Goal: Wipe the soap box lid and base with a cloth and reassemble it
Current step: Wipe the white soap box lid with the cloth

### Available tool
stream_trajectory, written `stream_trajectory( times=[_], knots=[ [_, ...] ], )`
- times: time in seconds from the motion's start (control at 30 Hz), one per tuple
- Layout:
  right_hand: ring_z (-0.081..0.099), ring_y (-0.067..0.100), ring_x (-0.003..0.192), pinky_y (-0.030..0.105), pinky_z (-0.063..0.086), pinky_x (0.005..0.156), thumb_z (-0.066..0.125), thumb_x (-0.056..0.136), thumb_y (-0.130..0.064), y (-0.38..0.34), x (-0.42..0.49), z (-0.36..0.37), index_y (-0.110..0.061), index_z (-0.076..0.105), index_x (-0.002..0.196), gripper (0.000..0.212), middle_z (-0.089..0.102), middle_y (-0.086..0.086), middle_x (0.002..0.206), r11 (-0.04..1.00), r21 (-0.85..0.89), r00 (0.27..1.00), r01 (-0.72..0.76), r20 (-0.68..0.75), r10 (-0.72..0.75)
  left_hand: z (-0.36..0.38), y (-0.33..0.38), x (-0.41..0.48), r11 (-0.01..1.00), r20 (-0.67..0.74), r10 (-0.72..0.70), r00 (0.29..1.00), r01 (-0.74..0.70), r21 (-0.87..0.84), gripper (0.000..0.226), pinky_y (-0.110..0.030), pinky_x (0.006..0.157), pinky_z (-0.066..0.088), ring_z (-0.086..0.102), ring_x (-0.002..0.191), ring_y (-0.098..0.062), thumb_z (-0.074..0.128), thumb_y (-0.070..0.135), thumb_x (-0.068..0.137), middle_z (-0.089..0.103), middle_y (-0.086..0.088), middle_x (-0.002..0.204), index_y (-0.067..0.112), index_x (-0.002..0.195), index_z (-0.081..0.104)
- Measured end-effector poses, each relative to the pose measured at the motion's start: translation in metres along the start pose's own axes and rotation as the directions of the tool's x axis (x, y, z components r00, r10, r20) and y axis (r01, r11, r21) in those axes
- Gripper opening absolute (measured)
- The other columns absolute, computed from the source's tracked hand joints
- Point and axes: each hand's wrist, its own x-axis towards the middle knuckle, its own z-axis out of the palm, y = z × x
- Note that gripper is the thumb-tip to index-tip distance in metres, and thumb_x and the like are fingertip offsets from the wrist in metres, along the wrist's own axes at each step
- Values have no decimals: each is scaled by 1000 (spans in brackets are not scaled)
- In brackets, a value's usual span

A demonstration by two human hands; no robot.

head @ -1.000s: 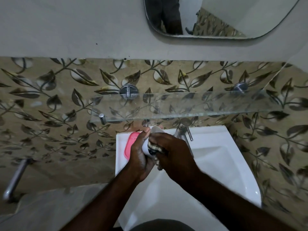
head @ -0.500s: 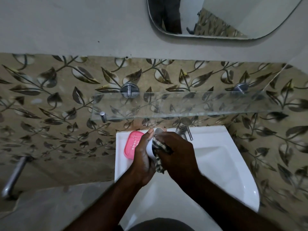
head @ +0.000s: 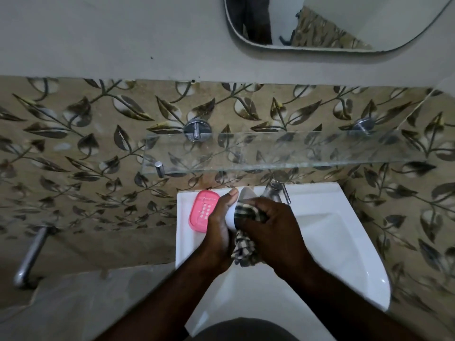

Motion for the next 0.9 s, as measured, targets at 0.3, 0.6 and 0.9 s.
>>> stream_trajectory(
  times=[0.3, 0.6, 0.9],
  knots=[
    [60, 24, 75, 29, 33, 49, 77, 62, -16, 18, 22, -10, -20, 69, 79, 19, 51, -1, 73, 376, -913, 968, 158, 68, -242, -2, -3, 2, 984, -105, 138, 985, -124, 132, 24, -33, 60, 50, 66, 64, -23, 56, 25, 85, 70, -5, 70, 23, 70, 76],
    [73, 27, 72, 39, 58, 66, 75, 79, -4, -19, -2, -6, -12, 76, 82, 9, 75, 9, 78, 983, 166, 992, -79, 113, 60, 11, 16, -3, 996, -35, 61, 998, -59, 64, 32, -26, 63, 56, 69, 63, -20, 63, 40, 73, 72, -10, 69, 12, 68, 78],
    [61, 27, 71, 38, 48, 45, 84, 46, -10, 24, 22, -14, -23, 71, 86, 44, 58, -1, 72, 416, -878, 937, 236, 93, -336, 0, 6, 0, 989, -110, 129, 985, -120, 86, 20, -28, 59, 52, 66, 65, -21, 59, 32, 73, 69, -7, 71, 19, 70, 75]
  ],
)
